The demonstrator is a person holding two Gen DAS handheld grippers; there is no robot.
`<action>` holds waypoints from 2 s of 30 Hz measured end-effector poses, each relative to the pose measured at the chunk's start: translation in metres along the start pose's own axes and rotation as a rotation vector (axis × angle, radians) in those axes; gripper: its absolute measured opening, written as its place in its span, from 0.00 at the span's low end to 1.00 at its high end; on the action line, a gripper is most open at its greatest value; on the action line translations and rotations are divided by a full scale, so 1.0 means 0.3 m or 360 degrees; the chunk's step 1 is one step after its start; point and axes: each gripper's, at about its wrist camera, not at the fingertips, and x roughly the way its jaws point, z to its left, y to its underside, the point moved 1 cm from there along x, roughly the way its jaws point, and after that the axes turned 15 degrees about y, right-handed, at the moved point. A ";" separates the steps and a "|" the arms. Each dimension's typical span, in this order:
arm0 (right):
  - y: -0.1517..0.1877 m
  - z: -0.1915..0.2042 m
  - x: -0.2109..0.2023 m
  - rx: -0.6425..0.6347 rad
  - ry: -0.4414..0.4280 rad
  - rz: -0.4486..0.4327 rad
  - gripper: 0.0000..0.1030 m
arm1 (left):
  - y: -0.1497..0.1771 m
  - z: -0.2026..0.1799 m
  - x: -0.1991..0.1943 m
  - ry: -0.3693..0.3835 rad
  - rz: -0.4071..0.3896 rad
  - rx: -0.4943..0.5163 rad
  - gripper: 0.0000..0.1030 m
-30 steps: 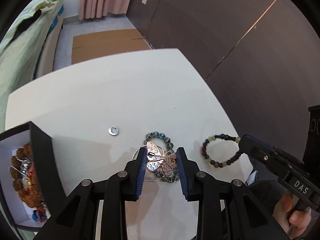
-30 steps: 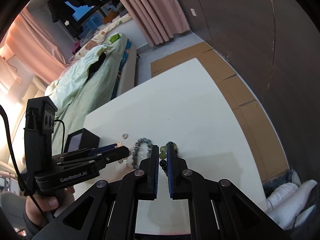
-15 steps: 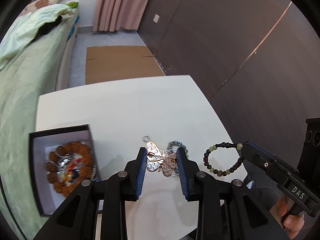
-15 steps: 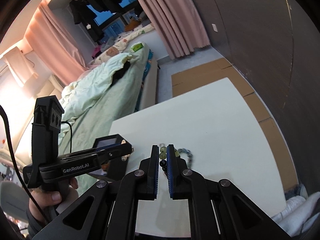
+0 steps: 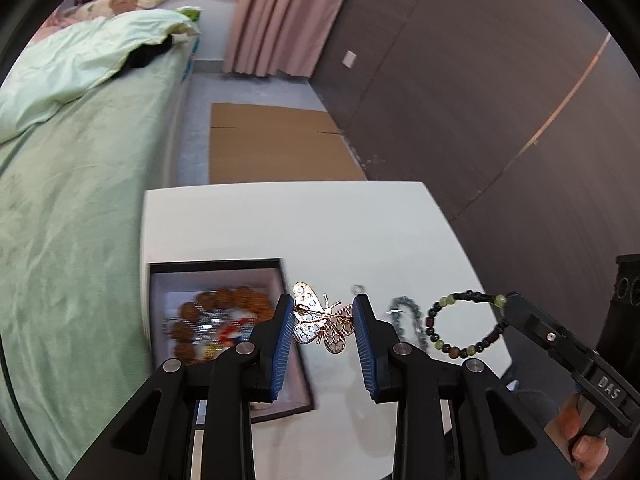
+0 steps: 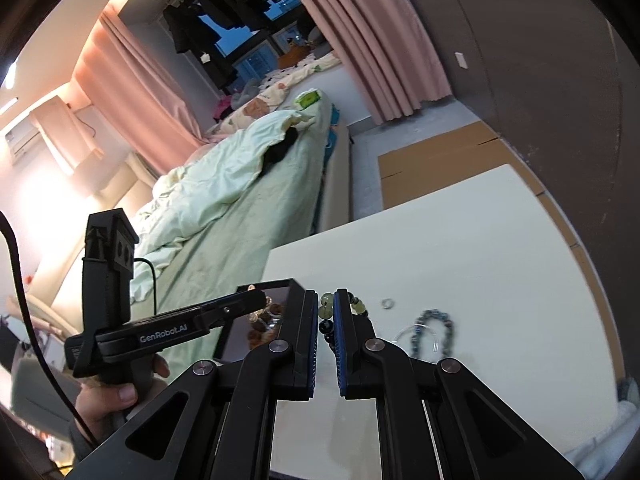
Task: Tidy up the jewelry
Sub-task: 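Carry both items over the black box and open both grippers to drop them, then move both grippers back to the blue-grey bracelet and silver hoop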
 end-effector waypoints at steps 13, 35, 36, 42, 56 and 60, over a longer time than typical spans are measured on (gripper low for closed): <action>-0.050 0.229 0.048 -0.0148 -0.0179 0.0022 0.09 | -0.011 0.155 -0.144 -0.0061 -0.0141 -0.0161 0.86; -0.023 0.312 0.240 -0.0077 -0.0122 0.0268 0.61 | -0.012 0.226 -0.253 -0.0083 -0.0229 -0.0225 0.87; -0.023 0.294 0.230 -0.0068 -0.0103 0.0272 0.61 | -0.013 0.220 -0.251 -0.0075 -0.0226 -0.0219 0.89; 0.008 0.166 0.142 0.0061 0.0015 0.0247 0.61 | -0.015 0.158 -0.225 -0.0058 -0.0223 -0.0164 0.99; 0.044 -0.084 -0.039 0.0280 0.0276 0.0100 0.95 | -0.014 -0.069 -0.103 -0.0057 -0.0154 -0.0003 1.00; 0.065 -0.118 -0.049 0.0290 0.0308 0.0093 0.96 | -0.014 -0.114 -0.068 -0.0058 -0.0139 0.0032 1.00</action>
